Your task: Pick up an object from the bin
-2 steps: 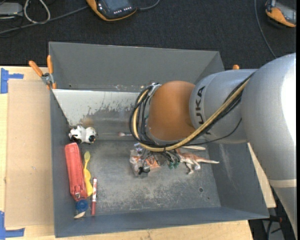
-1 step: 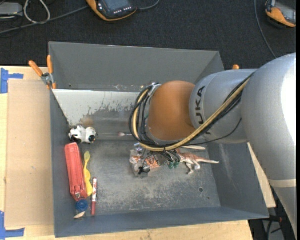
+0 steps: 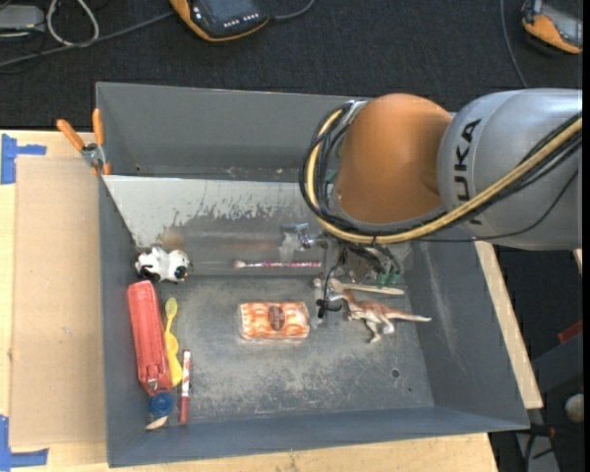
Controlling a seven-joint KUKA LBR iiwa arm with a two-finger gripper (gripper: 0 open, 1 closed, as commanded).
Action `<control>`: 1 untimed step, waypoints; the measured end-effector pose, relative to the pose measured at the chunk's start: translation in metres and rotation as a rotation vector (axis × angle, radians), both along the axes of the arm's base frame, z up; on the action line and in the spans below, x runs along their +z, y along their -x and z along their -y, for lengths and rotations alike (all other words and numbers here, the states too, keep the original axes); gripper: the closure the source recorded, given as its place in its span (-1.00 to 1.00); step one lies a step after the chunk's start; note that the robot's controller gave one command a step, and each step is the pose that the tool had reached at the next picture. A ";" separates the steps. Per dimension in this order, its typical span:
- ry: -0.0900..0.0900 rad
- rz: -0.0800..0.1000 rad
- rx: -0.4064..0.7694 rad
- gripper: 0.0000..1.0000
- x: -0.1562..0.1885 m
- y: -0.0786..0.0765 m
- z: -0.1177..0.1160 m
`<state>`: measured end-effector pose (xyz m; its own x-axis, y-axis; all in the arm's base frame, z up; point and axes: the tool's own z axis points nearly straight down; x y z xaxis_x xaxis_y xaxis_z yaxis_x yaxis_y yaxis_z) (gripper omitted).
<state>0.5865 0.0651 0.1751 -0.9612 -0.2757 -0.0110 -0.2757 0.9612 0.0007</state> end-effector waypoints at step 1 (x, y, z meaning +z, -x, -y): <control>0.000 -0.007 0.001 -1.00 -0.005 0.002 0.000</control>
Offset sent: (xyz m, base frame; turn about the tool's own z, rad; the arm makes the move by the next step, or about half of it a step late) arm -0.0278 0.0023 -0.1051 -0.2610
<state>0.5848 0.0655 0.1701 -0.9610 -0.2765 -0.0038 -0.2765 0.9610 0.0025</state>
